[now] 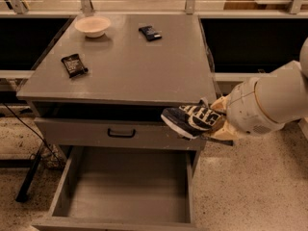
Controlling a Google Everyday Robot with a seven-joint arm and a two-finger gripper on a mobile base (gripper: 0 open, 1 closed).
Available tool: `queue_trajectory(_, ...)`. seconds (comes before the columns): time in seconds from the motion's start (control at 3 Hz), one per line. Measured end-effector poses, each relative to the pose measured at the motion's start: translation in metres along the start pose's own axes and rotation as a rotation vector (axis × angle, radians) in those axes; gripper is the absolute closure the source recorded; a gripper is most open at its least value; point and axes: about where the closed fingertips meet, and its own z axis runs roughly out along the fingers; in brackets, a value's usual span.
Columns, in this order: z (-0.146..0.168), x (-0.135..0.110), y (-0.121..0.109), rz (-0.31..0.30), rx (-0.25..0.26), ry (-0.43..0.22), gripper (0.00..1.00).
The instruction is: Place blue chip bag into middle drawer
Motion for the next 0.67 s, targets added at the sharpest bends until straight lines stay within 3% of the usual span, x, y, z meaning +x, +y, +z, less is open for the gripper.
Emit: queue_trajectory(0.67,0.057,0.011,0.026,0.003,-0.100,-0.005,1.00)
